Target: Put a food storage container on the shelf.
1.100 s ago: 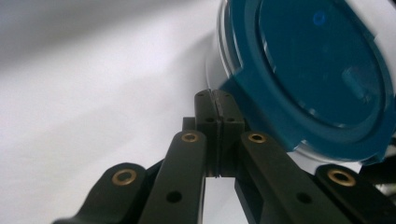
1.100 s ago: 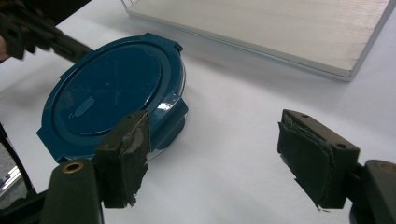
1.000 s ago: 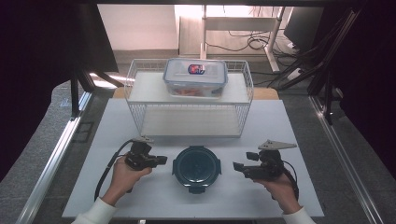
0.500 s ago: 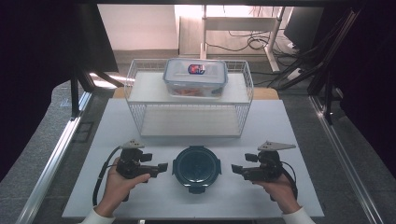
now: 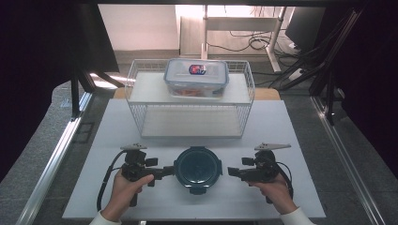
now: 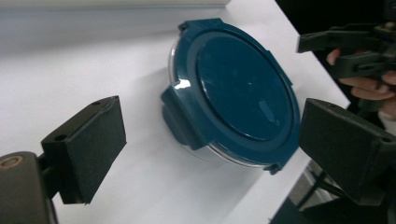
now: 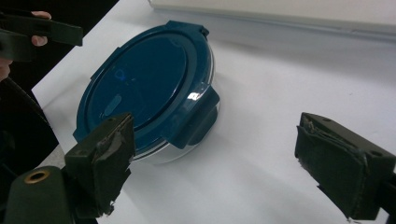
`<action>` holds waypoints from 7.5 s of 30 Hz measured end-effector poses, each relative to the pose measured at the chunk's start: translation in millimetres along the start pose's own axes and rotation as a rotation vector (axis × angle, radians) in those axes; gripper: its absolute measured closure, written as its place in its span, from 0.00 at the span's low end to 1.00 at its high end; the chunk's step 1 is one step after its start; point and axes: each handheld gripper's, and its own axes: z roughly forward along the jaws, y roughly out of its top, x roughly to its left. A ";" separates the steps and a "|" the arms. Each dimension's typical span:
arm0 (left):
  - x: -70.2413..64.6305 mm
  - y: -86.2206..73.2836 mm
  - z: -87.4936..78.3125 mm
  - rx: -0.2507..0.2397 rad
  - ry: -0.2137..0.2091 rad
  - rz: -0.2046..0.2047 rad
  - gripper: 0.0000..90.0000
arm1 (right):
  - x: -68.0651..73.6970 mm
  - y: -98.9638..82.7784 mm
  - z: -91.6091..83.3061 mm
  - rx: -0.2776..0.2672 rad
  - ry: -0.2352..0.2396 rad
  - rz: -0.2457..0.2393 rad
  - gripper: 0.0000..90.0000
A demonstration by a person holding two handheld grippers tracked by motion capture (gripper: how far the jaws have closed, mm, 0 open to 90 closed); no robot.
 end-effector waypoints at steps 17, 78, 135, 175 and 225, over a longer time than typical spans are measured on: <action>23.6 2.4 46.6 0.090 -0.108 -0.133 0.10 | -4.4 8.5 51.9 0.081 0.104 0.186 0.13; -18.9 13.9 19.8 -0.011 -0.135 -0.046 0.48 | 33.6 20.7 23.0 -0.055 0.148 0.159 0.44; -58.8 156.1 -52.1 -0.133 -0.134 0.073 0.49 | 63.6 164.1 -39.3 -0.191 0.150 0.047 0.46; -21.3 301.2 -61.4 -0.152 -0.187 0.051 0.49 | 43.5 304.2 -37.6 -0.222 0.124 0.070 0.48; 18.9 308.9 -27.3 -0.257 -0.187 -0.101 0.14 | -1.0 311.2 -15.4 -0.302 0.097 0.197 0.24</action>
